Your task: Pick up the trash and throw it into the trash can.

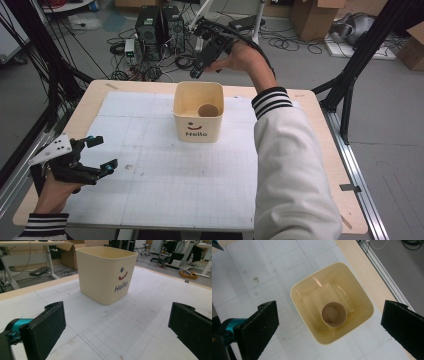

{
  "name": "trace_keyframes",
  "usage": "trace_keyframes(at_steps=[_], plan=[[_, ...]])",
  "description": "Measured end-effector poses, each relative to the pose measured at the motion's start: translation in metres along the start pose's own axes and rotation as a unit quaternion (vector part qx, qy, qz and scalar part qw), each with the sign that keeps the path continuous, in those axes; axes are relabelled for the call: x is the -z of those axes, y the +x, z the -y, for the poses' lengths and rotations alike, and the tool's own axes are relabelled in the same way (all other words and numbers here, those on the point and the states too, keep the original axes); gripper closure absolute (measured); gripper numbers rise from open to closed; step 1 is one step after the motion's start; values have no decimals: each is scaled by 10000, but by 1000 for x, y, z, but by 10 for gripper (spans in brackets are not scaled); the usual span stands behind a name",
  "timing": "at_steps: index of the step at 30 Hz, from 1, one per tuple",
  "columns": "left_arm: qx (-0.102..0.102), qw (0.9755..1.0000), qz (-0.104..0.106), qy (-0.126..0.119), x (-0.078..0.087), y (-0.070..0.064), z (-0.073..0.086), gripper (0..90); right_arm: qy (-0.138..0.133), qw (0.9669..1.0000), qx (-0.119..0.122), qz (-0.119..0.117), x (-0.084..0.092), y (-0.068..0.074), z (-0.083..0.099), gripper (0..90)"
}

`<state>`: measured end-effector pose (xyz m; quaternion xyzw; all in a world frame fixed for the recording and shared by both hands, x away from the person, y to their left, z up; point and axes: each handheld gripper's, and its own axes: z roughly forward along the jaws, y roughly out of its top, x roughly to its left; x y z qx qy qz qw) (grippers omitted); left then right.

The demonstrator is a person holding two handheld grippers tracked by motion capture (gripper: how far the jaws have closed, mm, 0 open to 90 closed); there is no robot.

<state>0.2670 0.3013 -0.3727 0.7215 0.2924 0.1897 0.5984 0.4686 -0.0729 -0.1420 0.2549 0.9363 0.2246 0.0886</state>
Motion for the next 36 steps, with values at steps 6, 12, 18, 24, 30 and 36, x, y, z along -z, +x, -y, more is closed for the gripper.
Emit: trace_keyframes(at_steps=[6, 12, 18, 24, 30, 36], plan=[[-11, 10000, -6, 2, 0, 0, 0, 17, -61, 9999, 53, -70, 11, 7, 16, 2], [-1, 10000, 5, -9, 0, 0, 0, 18, -199, 9996, 172, -88, 19, 19, 39, 2], [39, 10000, -24, -25, 1, 1, 0, 18, -452, 9984, 344, -61, 30, 30, 60, 2], [34, 10000, -10, -30, 1, 0, 0, 17, -710, 9966, 415, 36, 36, 38, 82, 2], [11, 10000, -3, -42, 1, -1, -1, 17, -889, 9952, 394, 102, 34, 44, 106, 2], [2, 10000, 6, -36, 1, -1, -1, 17, -1100, 9933, 314, 137, 27, 44, 133, 2]])
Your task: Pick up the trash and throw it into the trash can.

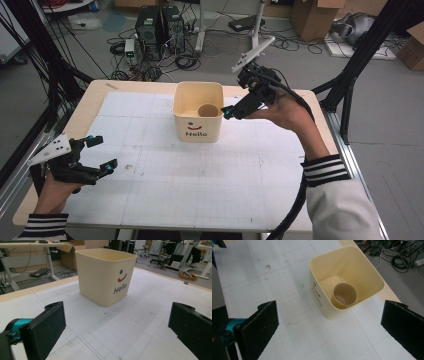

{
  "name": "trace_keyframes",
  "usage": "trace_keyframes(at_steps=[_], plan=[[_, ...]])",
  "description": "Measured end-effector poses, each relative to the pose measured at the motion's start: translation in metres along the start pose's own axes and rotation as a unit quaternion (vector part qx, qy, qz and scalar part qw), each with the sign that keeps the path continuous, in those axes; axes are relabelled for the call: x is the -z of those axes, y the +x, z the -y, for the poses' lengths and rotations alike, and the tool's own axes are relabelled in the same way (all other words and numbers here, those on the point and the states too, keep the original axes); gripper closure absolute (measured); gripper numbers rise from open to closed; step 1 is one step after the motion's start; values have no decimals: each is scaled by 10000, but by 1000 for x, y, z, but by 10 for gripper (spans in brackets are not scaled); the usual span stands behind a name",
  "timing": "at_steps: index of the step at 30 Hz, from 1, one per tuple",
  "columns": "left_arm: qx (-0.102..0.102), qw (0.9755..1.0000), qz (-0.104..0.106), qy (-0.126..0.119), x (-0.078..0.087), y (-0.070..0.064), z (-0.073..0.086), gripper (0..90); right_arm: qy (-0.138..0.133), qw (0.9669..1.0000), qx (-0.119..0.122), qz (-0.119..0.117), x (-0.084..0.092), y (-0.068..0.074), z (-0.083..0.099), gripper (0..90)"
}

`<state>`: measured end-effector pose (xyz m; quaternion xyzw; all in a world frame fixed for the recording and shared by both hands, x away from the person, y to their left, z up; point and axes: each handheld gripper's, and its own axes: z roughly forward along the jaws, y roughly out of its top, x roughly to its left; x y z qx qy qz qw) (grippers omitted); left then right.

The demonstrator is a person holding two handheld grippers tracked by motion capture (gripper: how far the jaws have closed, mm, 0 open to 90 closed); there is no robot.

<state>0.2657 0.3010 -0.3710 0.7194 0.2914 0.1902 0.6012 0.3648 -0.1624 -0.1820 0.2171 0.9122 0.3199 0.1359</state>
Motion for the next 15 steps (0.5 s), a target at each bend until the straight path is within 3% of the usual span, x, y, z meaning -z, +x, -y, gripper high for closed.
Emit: trace_keyframes(at_steps=[13, 15], plan=[[-8, 10000, -11, 23, -1, -1, 0, 17, -539, 9981, -298, 5, 2, 5, 70, 2], [17, 10000, 4, -3, -1, -1, 0, 17, -634, 9975, -302, 102, 2, 6, 81, 2]])
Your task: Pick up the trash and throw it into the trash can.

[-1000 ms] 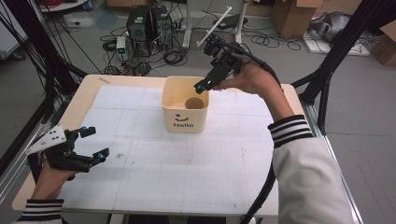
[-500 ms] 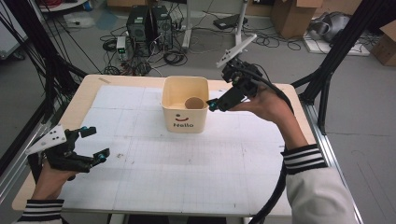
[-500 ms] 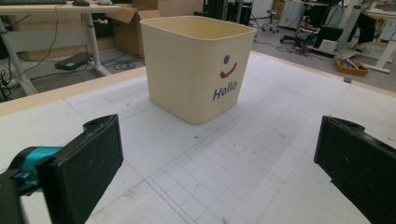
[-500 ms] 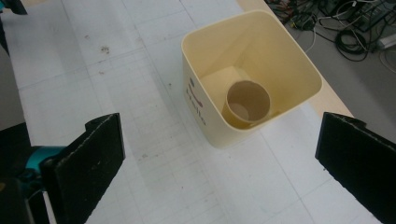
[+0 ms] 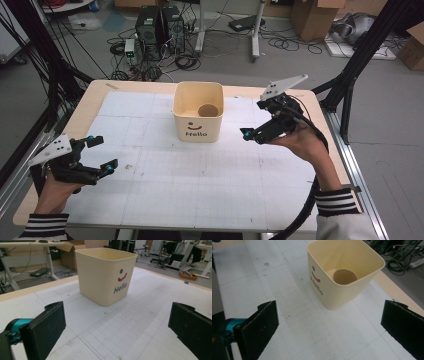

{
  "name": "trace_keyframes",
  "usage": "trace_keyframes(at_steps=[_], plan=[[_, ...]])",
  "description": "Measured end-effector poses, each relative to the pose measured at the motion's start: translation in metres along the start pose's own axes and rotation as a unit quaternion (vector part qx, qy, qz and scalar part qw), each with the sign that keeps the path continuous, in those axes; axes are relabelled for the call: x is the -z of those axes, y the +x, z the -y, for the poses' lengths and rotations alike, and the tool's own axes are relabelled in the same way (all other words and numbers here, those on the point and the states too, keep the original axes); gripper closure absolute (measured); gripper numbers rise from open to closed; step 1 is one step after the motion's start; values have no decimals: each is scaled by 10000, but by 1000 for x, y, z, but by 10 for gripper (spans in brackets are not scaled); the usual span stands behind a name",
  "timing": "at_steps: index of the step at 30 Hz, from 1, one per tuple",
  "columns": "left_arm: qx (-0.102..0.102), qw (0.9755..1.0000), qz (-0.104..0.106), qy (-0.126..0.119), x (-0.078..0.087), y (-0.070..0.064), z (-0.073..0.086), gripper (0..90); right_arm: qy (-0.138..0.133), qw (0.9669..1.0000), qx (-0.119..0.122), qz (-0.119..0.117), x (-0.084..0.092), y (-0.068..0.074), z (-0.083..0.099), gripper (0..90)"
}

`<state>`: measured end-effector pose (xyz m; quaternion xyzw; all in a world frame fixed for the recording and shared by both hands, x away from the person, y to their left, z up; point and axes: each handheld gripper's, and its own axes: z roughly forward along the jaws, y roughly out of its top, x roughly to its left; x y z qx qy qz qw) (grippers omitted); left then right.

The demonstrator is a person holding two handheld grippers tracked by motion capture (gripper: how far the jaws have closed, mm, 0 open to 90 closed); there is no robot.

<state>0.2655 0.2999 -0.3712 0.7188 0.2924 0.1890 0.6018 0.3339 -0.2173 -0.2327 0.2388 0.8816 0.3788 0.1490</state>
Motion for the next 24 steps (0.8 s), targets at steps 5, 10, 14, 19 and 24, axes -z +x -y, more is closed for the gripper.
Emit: trace_keyframes(at_steps=[5, 10, 14, 19, 24], plan=[[2, 10000, -1, -4, 0, 0, 0, 17, -391, 9991, -189, 12, 4, -1, 26, 2], [10, 10000, -5, -4, 0, 0, 0, 18, -747, 9967, -278, 137, 6, 4, 49, 2], [-3, 10000, -8, 10, 0, 0, 0, 18, -952, 9947, -355, 159, 5, 7, 65, 2], [-8, 10000, -14, 17, 0, 0, 0, 17, -1248, 9909, -480, 167, 7, 8, 82, 2], [-11, 10000, -20, 13, 0, 0, 0, 17, -1505, 9865, -582, 265, 7, 11, 102, 2]])
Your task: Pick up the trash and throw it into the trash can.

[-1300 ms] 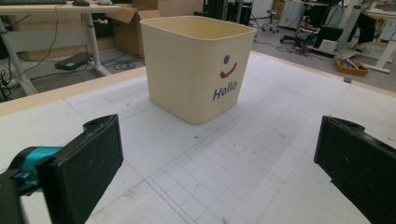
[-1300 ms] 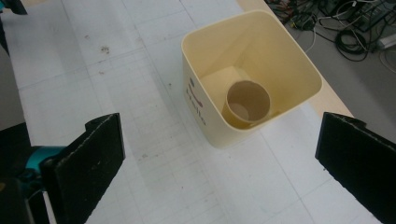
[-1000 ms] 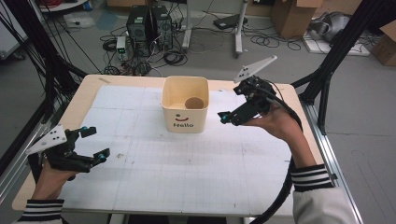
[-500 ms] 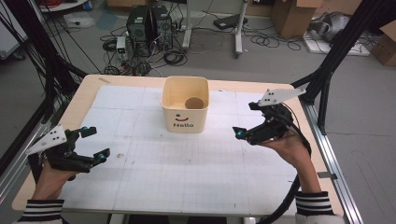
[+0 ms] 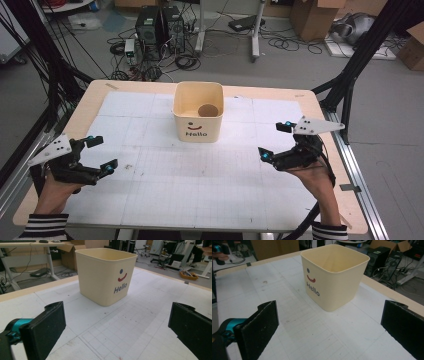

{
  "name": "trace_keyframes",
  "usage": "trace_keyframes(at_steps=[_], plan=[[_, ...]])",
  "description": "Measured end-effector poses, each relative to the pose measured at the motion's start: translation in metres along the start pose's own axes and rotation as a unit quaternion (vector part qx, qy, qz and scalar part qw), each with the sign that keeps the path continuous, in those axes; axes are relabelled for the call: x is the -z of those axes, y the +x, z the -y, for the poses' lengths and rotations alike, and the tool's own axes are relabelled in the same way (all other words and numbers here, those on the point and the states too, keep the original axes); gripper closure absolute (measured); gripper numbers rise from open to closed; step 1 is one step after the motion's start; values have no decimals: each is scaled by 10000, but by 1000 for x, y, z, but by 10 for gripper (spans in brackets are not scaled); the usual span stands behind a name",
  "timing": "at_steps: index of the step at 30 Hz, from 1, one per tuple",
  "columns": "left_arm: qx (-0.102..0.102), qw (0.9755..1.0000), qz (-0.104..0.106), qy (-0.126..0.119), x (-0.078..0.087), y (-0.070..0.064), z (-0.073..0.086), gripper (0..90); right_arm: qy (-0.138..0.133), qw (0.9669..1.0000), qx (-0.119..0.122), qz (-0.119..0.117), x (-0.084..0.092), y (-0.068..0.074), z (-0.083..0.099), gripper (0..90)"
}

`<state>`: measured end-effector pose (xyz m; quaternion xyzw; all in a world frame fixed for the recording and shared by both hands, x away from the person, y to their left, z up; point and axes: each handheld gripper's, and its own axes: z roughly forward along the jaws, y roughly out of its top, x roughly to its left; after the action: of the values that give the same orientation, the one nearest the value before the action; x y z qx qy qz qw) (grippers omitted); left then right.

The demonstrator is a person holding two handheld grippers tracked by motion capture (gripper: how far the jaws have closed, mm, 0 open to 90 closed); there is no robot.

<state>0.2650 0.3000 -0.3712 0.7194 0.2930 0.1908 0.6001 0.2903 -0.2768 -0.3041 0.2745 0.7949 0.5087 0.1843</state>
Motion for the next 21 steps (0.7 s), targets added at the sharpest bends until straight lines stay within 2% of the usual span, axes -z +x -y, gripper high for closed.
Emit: trace_keyframes(at_steps=[2, 7, 11, 14, 21], plan=[[-4, 10000, -9, 5, 0, 0, 0, 17, -16, 10000, -16, 56, 1, 1, 7, 2], [-7, 10000, -9, 11, 0, 0, 0, 17, -299, 9995, -82, 79, 5, 3, 22, 2], [-10, 10000, -1, 22, -1, -1, 0, 18, -360, 9992, -72, 166, 5, 6, 31, 2], [-10, 10000, -4, 5, -1, -1, 0, 18, -512, 9986, -76, 131, 7, 7, 36, 2], [-16, 10000, -10, 0, -1, 0, 0, 17, -596, 9980, -124, 141, 12, 8, 40, 2]])
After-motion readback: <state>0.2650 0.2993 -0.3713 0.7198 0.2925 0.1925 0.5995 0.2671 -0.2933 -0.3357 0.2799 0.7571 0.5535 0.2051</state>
